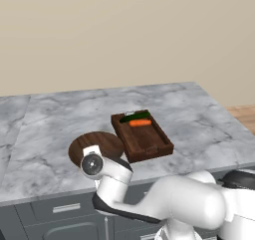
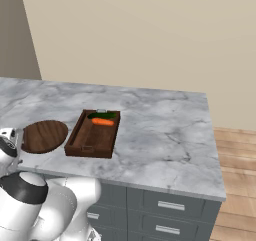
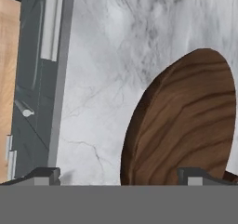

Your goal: Place the two vegetables and bowl onto the tray for setting up a vegetable dip station.

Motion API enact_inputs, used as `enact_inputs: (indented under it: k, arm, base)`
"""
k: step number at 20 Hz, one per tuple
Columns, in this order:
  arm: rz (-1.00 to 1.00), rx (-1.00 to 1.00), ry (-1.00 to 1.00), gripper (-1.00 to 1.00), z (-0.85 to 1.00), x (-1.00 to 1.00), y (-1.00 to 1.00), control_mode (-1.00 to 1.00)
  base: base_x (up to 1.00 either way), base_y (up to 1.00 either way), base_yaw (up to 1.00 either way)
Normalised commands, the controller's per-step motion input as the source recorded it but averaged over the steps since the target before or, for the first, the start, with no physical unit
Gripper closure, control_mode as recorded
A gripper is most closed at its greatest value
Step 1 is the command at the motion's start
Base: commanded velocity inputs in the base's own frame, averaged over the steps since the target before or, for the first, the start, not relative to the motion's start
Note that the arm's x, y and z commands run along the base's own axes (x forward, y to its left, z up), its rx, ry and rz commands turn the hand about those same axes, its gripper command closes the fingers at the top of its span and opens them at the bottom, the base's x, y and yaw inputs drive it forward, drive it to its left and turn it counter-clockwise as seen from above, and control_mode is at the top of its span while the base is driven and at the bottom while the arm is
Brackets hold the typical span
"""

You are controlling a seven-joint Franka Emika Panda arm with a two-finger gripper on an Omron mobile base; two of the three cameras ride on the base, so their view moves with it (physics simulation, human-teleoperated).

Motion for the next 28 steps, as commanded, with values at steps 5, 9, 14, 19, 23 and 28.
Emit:
enact_inputs:
  k: [5,9,14,19,23,28]
  arm:
    - [0.00,0.00,0.00,-1.00,-0.05,0.11,0.00,-1.00]
    - [0.00,0.00,0.00,-1.00,-0.02,0.15,0.00,-1.00]
    - [0.00,0.00,0.00,-1.00,-0.07,0.13,0.00,-1.00]
    - [0.00,0.00,0.00,-1.00,-0.11,0.13,0.01,-1.00]
    - [0.00,0.00,0.00,-1.00,-0.13,0.11,0.00,-1.00]
    - [0.00,0.00,0.00,-1.00,-0.08,0.08,0.00,-1.00]
  base:
    - [0.00,0.00,0.00]
    - [0.00,0.00,0.00]
    - [0.00,0.00,0.00]
    - [0.00,0.00,0.00]
    - [0.00,0.00,0.00]
    - [0.00,0.00,0.00]
